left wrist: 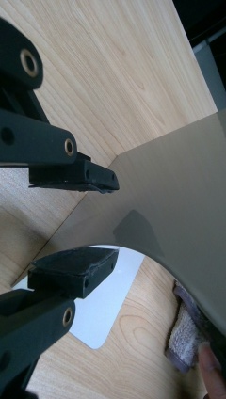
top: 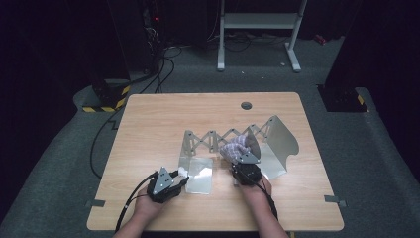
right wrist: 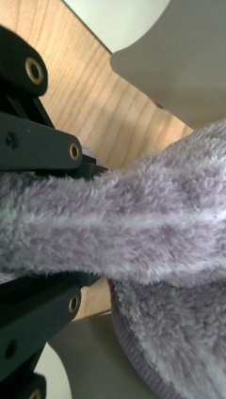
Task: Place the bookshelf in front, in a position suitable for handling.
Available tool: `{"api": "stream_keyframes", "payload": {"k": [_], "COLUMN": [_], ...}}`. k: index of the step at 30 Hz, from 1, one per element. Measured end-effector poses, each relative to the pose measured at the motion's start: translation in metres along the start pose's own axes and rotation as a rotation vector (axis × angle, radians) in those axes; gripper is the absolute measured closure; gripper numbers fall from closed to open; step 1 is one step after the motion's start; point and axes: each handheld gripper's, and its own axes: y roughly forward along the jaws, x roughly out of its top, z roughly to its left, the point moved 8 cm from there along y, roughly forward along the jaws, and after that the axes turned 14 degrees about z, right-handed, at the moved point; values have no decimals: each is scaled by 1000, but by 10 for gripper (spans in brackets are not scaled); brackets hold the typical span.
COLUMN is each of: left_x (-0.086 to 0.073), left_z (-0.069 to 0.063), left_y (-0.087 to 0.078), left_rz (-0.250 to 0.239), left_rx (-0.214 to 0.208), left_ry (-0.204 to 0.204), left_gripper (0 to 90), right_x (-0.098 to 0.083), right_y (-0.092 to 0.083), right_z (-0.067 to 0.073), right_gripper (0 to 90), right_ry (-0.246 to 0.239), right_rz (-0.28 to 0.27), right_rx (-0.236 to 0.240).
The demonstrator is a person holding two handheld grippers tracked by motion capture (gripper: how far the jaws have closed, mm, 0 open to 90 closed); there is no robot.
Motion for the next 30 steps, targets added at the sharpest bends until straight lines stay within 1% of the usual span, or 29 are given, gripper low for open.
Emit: {"api": "stream_keyframes", "payload": {"k": [3, 6, 7, 8, 10, 14, 15, 19, 21, 23, 25, 30], "left_x": [0, -1, -1, -1, -1, -1, -2, -1, -1, -1, -1, -1], "left_z": [0, 0, 1, 1, 1, 1, 1, 1, 1, 1, 0, 0], "left_y": [0, 0, 0, 0, 0, 0, 0, -1, -1, -1, -2, -1], "left_rz": [2, 4, 2, 2, 2, 4, 4, 0, -1, -2, -4, -4], "left_rx": [-1, -4, -4, -4, -4, -16, -17, -21, -24, -26, -28, -29], "left_ry": [-4, -7, -8, -8, -9, -13, -13, -14, -14, -15, -15, -10], "left_gripper": [599, 594, 590, 588, 587, 575, 572, 565, 564, 564, 564, 565], "right_x": [-1, 3, 10, 10, 18, 36, 41, 52, 54, 52, 47, 26], "right_y": [-1, -5, -12, -12, -21, -43, -50, -68, -74, -72, -65, -37], "right_z": [1, 3, 5, 5, 7, 9, 9, 10, 11, 12, 12, 14], "right_gripper": [661, 661, 661, 661, 660, 660, 660, 660, 659, 660, 660, 658], "right_ry": [1, -6, -18, -18, -26, -39, -41, -42, -38, -39, -37, -18], "right_rz": [5, -10, -38, -38, -74, -152, -179, -241, -261, -256, -235, -139], "right_rx": [4, 0, -14, -14, -20, -40, -43, -48, -49, -45, -40, -12]}}
